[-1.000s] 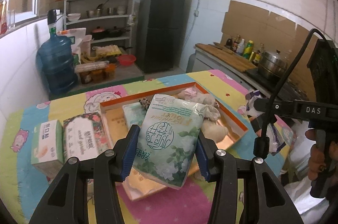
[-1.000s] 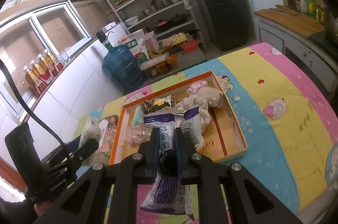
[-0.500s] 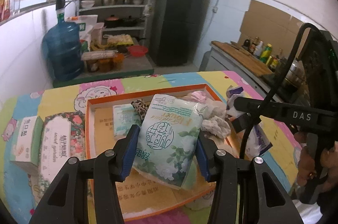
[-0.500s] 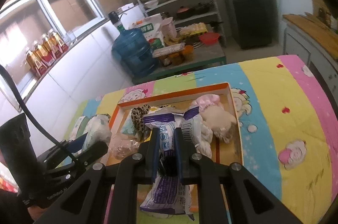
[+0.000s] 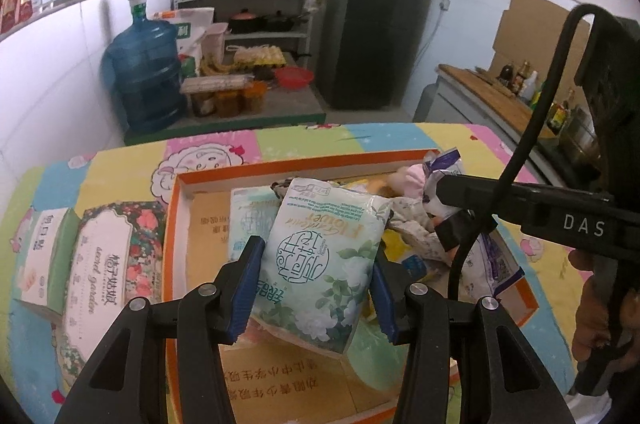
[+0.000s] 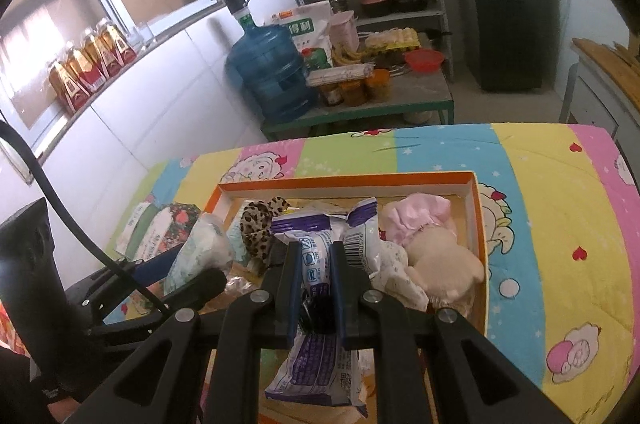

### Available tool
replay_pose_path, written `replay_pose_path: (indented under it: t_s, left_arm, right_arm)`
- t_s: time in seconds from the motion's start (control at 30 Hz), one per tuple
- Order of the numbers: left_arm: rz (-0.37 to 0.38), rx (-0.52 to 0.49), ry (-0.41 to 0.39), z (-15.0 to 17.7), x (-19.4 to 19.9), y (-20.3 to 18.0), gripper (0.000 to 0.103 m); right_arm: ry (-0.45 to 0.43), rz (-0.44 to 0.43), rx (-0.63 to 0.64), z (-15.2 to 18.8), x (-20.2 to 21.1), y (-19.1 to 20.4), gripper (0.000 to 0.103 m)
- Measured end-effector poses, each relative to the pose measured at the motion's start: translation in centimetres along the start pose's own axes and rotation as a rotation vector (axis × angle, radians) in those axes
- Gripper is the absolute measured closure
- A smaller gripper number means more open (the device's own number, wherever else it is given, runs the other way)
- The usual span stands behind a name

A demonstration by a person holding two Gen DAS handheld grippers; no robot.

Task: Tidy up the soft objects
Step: 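Lower both tools into the box and open them to release the tissue pack and wrapper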

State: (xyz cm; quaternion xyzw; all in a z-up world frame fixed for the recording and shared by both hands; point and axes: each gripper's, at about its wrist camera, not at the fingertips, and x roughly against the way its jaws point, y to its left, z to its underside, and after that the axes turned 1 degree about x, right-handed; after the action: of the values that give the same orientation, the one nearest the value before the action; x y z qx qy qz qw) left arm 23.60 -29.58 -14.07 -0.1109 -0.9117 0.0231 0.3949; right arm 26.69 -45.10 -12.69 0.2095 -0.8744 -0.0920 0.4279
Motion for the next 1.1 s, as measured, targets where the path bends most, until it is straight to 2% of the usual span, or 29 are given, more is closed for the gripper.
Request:
replay_pose_path:
  t_s: [0.5,0.77,0.83,0.97,1.0,1.1]
  left_arm:
    - [-0.053,-0.038,0.036,0.3,-2.4,-0.6,0.052]
    - [-0.044,-0.04,0.036,0.2,-2.6,-0.2,0.051]
    - [-0.031,-0.033,0.032,0.2,-2.5,0.0,0.05]
    - [-0.009,-0.022,0.04,0.1,-2.6,0.2,0.043]
    - [-0.005,-0.018,0.044,0.1,-2.6,0.3,0.039]
    - [0.017,0.009,0.058,0.2,-2.6,0.7,0.037]
  right_arm:
    - [0.045,-0.007,0.004,-0.2,-3.3,-0.6,0.087]
    - [0.039,-0.001,-0.001,0.1,-3.9,-0.8,0.086]
    - [0.039,-0.001,-0.002,0.2,-3.9,-0.8,0.083]
    - [0.035,0.001,-0.009,0.2,-3.7,-0.7,0.059]
    - [0.031,-0.003,-0.012,0.3,-3.7,-0.7,0.059]
    - [0.022,0.0,-0.012,0.2,-3.4,-0.6,0.058]
